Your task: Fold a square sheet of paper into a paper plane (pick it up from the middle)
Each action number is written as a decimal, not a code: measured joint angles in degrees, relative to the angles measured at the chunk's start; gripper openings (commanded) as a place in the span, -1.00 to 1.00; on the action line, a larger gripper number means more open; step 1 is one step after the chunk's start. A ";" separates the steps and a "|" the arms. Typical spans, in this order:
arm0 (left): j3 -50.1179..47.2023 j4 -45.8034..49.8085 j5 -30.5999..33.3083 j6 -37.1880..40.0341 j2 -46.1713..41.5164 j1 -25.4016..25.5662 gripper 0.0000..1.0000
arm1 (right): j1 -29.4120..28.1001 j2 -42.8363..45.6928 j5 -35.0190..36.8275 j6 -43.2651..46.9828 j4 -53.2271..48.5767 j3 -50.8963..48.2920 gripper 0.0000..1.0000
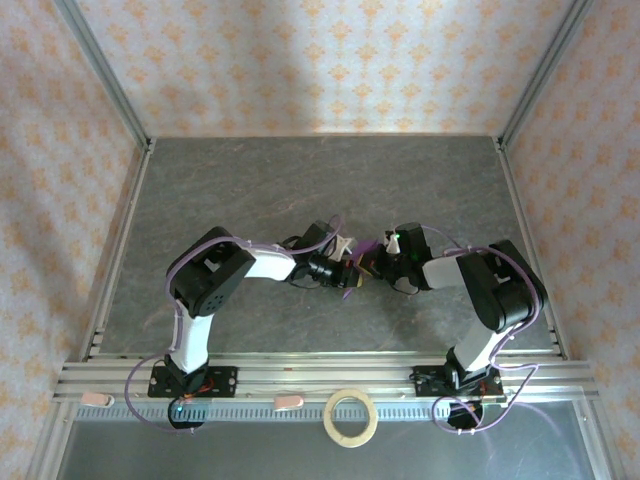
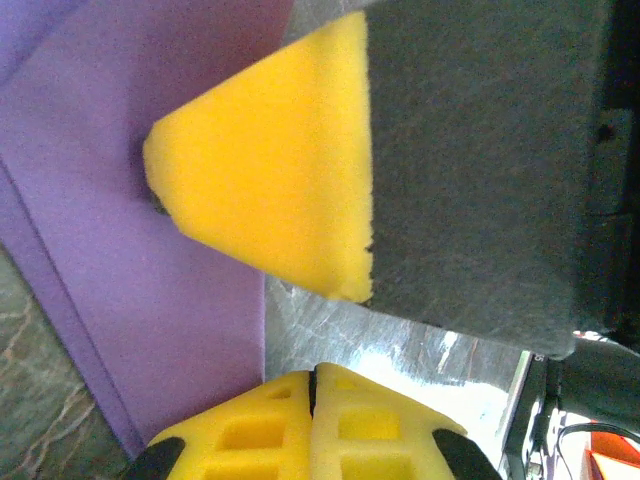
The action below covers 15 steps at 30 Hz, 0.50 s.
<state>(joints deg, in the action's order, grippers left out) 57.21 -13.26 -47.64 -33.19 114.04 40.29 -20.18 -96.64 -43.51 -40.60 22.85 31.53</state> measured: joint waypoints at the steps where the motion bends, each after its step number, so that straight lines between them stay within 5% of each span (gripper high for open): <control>1: -0.15 -0.07 0.07 0.17 0.00 0.00 -0.91 | 0.00 0.00 0.00 0.00 -0.02 0.02 -1.00; 15: -6.25 -1.20 1.07 2.27 -4.22 0.37 -0.89 | 0.00 -0.02 0.04 0.15 -0.79 0.33 -1.00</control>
<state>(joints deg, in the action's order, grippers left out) 50.96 -14.46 -46.57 -30.92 109.82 40.66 -20.18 -96.66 -43.46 -40.45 22.06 31.86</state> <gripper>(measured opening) 0.062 0.042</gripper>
